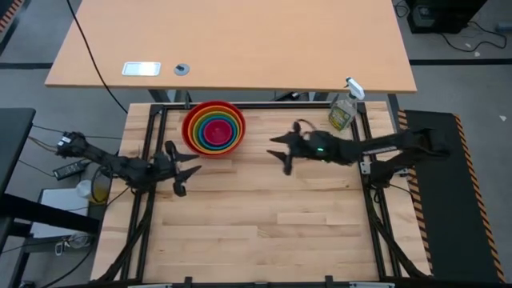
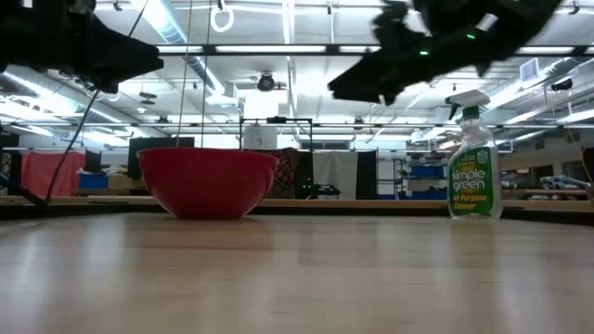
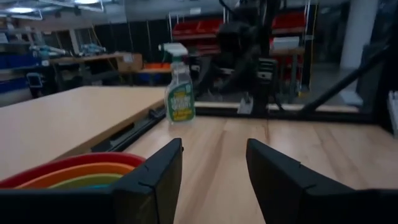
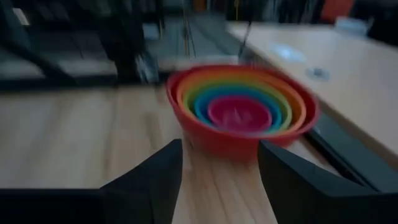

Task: Nest bowls inside each other
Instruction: Return to Home Position

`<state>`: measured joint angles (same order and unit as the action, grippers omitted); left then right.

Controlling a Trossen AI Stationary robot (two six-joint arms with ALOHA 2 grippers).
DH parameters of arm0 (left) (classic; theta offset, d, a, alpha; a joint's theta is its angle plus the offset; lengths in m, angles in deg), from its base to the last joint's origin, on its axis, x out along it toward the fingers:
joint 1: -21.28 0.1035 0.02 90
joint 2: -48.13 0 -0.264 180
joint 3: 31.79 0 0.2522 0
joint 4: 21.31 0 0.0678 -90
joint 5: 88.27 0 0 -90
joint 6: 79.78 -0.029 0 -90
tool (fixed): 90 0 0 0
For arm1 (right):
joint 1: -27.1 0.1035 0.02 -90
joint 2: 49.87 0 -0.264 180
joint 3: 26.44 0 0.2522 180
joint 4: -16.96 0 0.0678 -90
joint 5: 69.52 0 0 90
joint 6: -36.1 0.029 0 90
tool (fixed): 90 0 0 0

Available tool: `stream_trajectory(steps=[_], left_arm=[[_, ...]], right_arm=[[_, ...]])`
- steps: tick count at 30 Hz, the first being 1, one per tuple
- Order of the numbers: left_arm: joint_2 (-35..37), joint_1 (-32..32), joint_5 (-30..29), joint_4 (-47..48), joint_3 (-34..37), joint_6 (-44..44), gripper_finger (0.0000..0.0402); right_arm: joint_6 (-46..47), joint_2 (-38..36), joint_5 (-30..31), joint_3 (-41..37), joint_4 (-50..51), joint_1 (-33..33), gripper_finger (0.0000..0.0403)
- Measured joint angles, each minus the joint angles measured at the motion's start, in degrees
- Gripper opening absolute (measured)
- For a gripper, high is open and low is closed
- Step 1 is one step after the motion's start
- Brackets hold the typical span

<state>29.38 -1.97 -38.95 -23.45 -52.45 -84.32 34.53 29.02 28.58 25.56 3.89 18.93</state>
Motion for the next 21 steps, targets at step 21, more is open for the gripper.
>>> stream_trajectory(steps=[21], left_arm=[[9.43,-2.75,11.69,-1.26,6.36,1.37,0.018]], right_arm=[[12.4,-40.71,7.58,-37.87,-15.22,1.08,0.0208]])
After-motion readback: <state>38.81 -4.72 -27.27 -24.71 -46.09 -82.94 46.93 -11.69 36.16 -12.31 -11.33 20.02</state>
